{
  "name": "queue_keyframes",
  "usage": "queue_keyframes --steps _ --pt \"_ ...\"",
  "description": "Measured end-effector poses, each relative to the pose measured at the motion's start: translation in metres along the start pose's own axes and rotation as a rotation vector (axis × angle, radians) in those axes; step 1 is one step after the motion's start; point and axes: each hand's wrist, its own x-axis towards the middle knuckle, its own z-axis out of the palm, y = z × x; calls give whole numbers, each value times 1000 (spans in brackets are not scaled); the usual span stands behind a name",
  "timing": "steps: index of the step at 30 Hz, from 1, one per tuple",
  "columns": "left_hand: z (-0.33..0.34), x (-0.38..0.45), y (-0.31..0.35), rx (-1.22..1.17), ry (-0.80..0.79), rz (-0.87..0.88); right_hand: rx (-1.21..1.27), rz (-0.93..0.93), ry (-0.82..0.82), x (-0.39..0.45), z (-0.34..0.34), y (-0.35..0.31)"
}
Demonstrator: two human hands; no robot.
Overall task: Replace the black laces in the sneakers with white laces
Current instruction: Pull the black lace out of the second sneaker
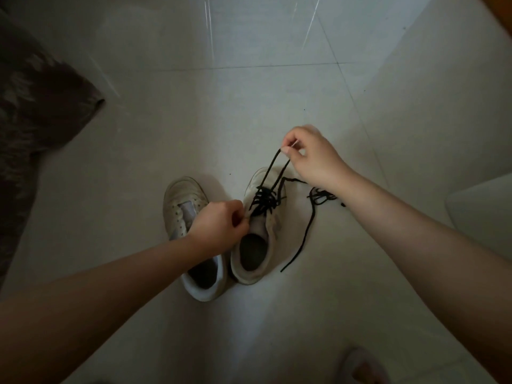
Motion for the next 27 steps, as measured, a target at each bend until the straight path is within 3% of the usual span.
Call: queue_keyframes --steps 3,4,7,9,12,14,18,20,22,23,27 --pt "0 1 3 18 -1 -13 220 183 -192 -5 12 2" --pt "0 1 3 21 -5 -20 135 168 -233 -6 15 6" --pt "1 1 5 34 -6 -20 -363 -158 -173 -9 19 9" --pt "2 2 6 35 -1 -18 -402 -407 -213 -13 28 2" --pt "2 2 6 29 -8 -21 -621 -529 -440 -18 48 -5" --pt "3 2 6 26 -19 -24 -775 -592 -417 -20 56 -3" --pt "2 3 6 44 -38 -33 -718 -545 -319 -20 51 -3" --pt "0 4 6 54 -60 -36 -547 -440 -95 -13 36 -5" --pt "0 3 5 56 -74 -30 -341 -215 156 1 10 -4" --pt "0 2 5 61 -70 -26 -306 -115 194 9 -1 1" --pt "2 2 5 56 -42 -18 -263 -77 12 15 -4 7"
